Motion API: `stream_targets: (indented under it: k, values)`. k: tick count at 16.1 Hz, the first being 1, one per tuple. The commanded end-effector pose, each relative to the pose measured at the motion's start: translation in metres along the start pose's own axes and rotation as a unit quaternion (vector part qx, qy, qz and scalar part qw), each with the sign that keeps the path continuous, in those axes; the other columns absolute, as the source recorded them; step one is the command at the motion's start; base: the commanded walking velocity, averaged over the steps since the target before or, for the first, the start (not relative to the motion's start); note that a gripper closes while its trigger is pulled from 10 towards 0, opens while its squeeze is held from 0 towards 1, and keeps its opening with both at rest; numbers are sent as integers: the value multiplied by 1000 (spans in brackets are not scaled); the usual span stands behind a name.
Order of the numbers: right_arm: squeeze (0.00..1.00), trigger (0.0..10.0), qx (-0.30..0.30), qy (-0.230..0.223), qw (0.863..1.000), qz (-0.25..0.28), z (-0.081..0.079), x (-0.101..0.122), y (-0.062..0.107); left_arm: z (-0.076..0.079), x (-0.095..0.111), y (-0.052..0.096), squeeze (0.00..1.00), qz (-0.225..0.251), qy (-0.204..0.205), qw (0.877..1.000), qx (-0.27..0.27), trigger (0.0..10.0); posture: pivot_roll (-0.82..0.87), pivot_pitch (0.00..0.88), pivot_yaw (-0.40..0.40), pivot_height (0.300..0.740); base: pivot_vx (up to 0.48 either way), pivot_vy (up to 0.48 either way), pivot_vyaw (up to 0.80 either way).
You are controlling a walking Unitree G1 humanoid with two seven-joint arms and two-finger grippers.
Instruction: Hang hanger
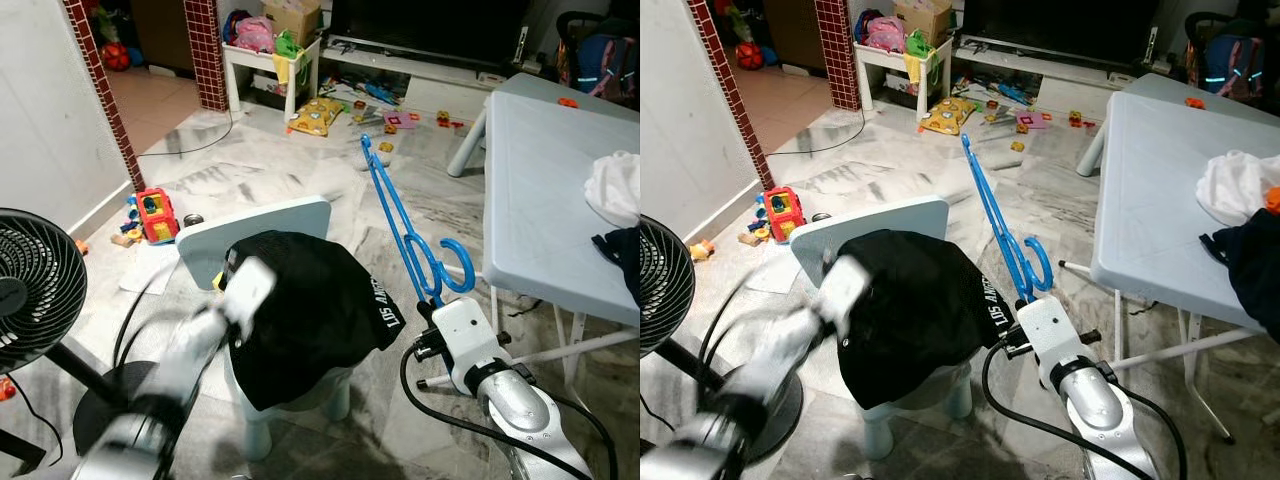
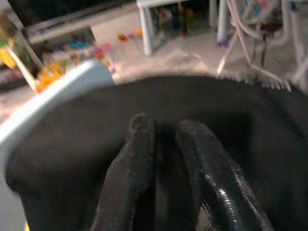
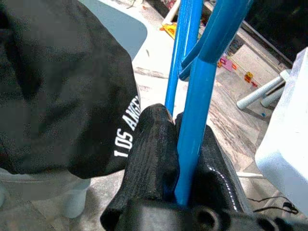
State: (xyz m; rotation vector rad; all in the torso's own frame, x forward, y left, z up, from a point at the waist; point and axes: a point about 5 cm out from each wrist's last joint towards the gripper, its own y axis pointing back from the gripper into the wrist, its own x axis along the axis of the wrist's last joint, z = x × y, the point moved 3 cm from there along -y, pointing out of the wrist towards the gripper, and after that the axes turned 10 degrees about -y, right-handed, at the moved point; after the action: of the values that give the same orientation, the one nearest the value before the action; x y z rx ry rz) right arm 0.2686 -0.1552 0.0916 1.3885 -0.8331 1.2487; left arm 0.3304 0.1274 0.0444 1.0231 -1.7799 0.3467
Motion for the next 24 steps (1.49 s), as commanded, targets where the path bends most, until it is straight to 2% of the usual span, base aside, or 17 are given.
stream_targets:
  k: [1,3,4,6,11,13,14,17,18,20,23,24]
  values:
    - [0,10000,3,7,1000,5,2,3,-2,3,-2,4,1000,4,-9,1000,-11,10000,9,0,-80,740,0,0,0]
    - [0,10000,5,8,1000,6,2,3,-3,8,-17,12,1000,-26,-7,1000,-12,10000,7,0,-82,740,0,0,0]
    - [0,10000,5,9,1000,5,2,3,-2,7,-24,14,1000,-48,8,999,-3,10000,7,0,-82,740,0,0,0]
    - [0,10000,4,10,1000,5,3,3,-1,3,-27,12,1000,-62,27,998,17,10000,-2,0,-80,740,0,0,0]
    - [0,10000,0,10,1000,3,3,1,3,1,-19,7,1000,-58,-77,995,-9,10000,-18,4,-74,740,0,0,0]
    - [0,10000,0,10,1000,3,4,2,3,1,-20,4,1000,-69,-85,994,-11,10000,-19,5,-76,740,0,0,0]
    - [0,10000,1,11,1000,3,4,3,3,7,-20,1,1000,-69,-75,994,-37,10000,-29,6,-75,740,0,0,0]
    - [0,10000,4,15,1000,1,5,2,6,20,-26,0,1000,-92,-84,988,-93,10000,-38,8,-77,740,0,0,0]
    - [0,10000,4,16,1000,-1,6,2,7,24,-27,0,0,-97,-72,987,-110,10000,-40,10,-77,740,0,0,0]
    - [0,10000,7,17,1000,-2,4,2,8,26,-32,0,0,-123,-50,981,-142,10000,-51,14,-76,740,0,0,0]
    - [0,10000,10,18,1000,-6,4,1,10,25,-36,2,0,-149,-46,972,-173,10000,-56,17,-76,740,0,0,0]
    - [0,10000,11,18,1000,-8,4,1,11,22,-42,6,0,-172,-61,967,-178,4667,-57,19,-77,740,0,0,0]
